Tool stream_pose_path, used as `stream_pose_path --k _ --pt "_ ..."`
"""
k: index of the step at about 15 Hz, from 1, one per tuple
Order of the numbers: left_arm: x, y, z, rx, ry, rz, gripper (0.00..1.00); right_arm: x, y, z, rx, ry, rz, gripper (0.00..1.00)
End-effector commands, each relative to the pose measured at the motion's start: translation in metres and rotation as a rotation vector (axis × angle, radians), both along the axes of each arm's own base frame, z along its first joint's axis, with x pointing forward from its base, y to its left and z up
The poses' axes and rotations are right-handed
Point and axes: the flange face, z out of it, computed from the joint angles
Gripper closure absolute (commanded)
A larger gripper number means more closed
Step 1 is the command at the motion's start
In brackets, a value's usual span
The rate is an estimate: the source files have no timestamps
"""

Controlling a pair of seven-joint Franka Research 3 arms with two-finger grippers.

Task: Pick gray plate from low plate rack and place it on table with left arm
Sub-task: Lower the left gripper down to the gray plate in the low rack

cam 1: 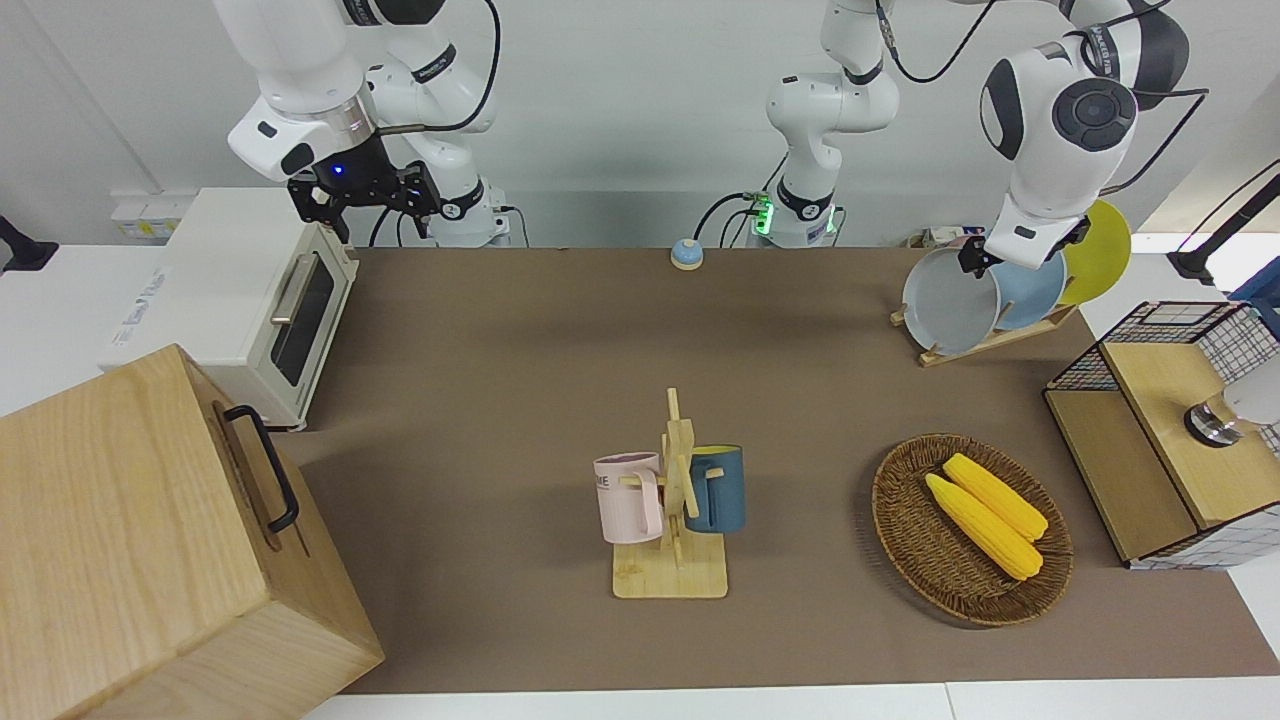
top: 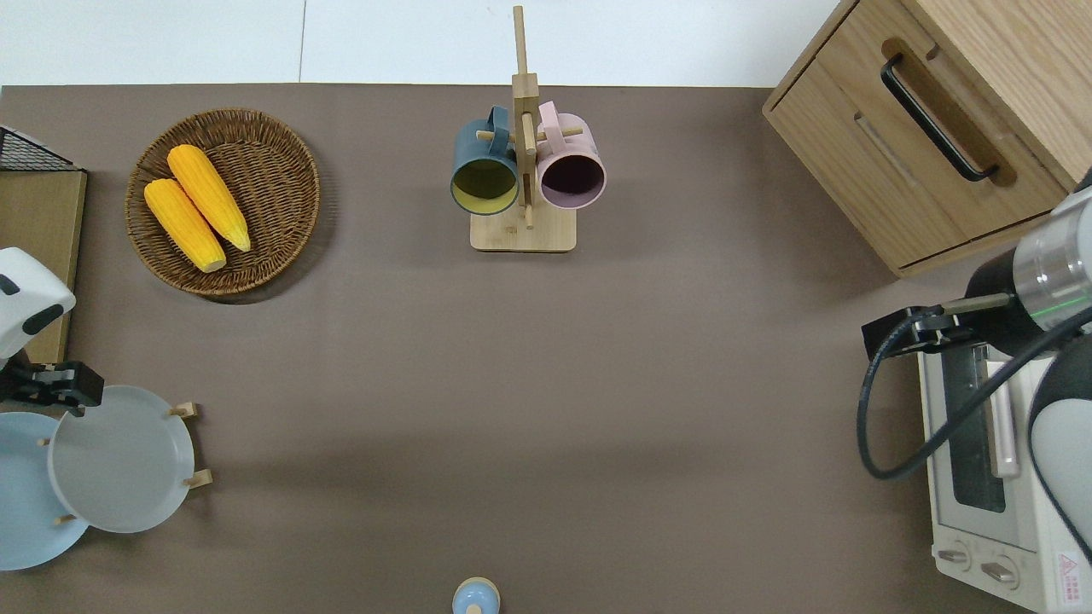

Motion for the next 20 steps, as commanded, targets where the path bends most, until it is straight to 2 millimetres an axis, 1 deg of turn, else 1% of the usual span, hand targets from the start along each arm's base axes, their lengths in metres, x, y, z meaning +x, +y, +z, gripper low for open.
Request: stream_pose_path --k 1,3,4,6,9,11,13,15,16,18,19,20 --pt "-0.030 0.021 -0.017 0.000 -0.021 0.011 0.00 -0.002 -0.003 0.003 -0.008 0.002 -0.016 0.017" --pt "-0.037 0.029 -0.031 -0.016 -0.027 0.015 0.00 -0.002 -0.002 0.004 -0.007 0.000 -0.014 0.017" --pt "-0.040 0.030 -0.042 -0.023 -0.027 0.012 0.00 -0.002 -0.002 0.004 -0.007 0.000 -0.014 0.017" --pt "-0.045 0.034 -0.054 -0.032 -0.036 0.011 0.01 -0.002 -0.002 0.004 -0.007 0.000 -0.014 0.017" --pt "-0.056 0.048 -0.074 -0.084 -0.061 0.042 0.01 -0.002 -0.002 0.004 -0.007 0.000 -0.014 0.017" --pt "-0.061 0.058 -0.084 -0.115 -0.064 0.060 0.02 -0.002 -0.003 0.003 -0.007 0.002 -0.016 0.017" --pt "-0.064 0.065 -0.088 -0.139 -0.058 0.062 0.03 -0.002 -0.003 0.004 -0.008 0.000 -0.016 0.017" --pt "-0.067 0.071 -0.092 -0.220 -0.070 0.084 0.06 -0.002 -0.002 0.003 -0.007 0.002 -0.014 0.017" --pt "-0.069 0.077 -0.093 -0.287 -0.087 0.133 0.06 -0.002 -0.002 0.004 -0.007 0.000 -0.014 0.017" --pt "-0.068 0.071 -0.094 -0.367 -0.105 0.178 0.07 -0.002 -0.002 0.004 -0.007 0.000 -0.014 0.017" --pt "-0.068 0.070 -0.095 -0.375 -0.102 0.182 0.20 -0.002 -0.003 0.004 -0.007 0.000 -0.016 0.017" --pt "-0.067 0.068 -0.097 -0.379 -0.096 0.173 0.37 -0.002 -0.002 0.004 -0.007 -0.001 -0.016 0.017"
